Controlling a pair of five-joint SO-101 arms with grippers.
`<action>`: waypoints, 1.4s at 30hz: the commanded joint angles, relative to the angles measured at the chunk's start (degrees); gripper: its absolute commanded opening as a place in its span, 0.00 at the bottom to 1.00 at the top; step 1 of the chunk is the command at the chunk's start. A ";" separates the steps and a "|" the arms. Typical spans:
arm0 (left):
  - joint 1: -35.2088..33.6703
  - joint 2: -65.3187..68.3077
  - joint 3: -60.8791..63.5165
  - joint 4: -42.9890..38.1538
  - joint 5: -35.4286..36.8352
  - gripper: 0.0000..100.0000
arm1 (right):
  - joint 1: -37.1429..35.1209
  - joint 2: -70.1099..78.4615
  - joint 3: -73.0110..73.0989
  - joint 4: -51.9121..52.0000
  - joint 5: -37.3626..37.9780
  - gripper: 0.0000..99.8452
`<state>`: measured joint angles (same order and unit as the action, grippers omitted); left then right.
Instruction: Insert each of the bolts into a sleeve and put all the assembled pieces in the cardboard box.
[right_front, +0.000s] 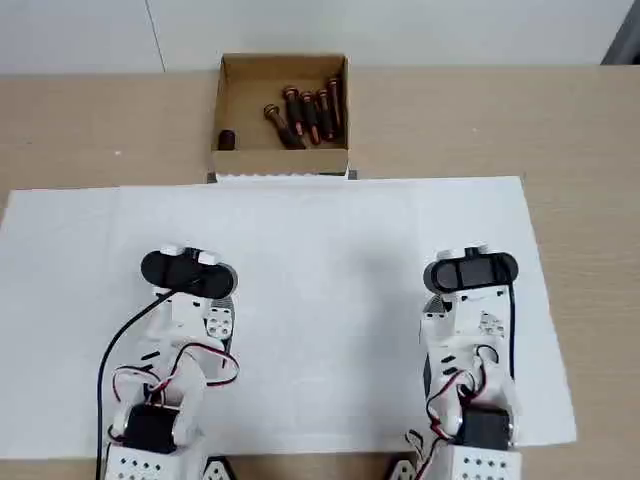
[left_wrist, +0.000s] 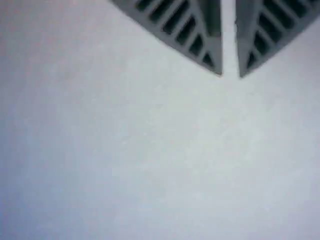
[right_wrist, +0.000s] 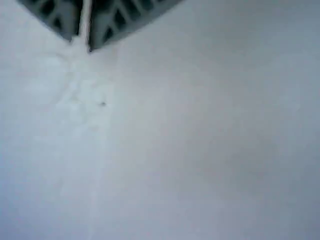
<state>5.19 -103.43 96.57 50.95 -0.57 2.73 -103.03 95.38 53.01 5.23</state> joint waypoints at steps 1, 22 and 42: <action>-0.35 -0.62 -0.22 0.09 -0.26 0.01 | 0.13 -0.92 1.14 -2.07 0.35 0.00; -0.35 -0.62 -0.22 0.09 -0.26 0.01 | 0.48 -0.92 1.14 -0.04 0.44 0.00; -0.35 -0.62 -0.22 0.09 -0.26 0.01 | 0.48 -0.92 1.14 -0.04 0.44 0.00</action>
<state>5.19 -103.43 96.57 50.95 -0.66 2.73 -103.12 95.56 52.75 5.23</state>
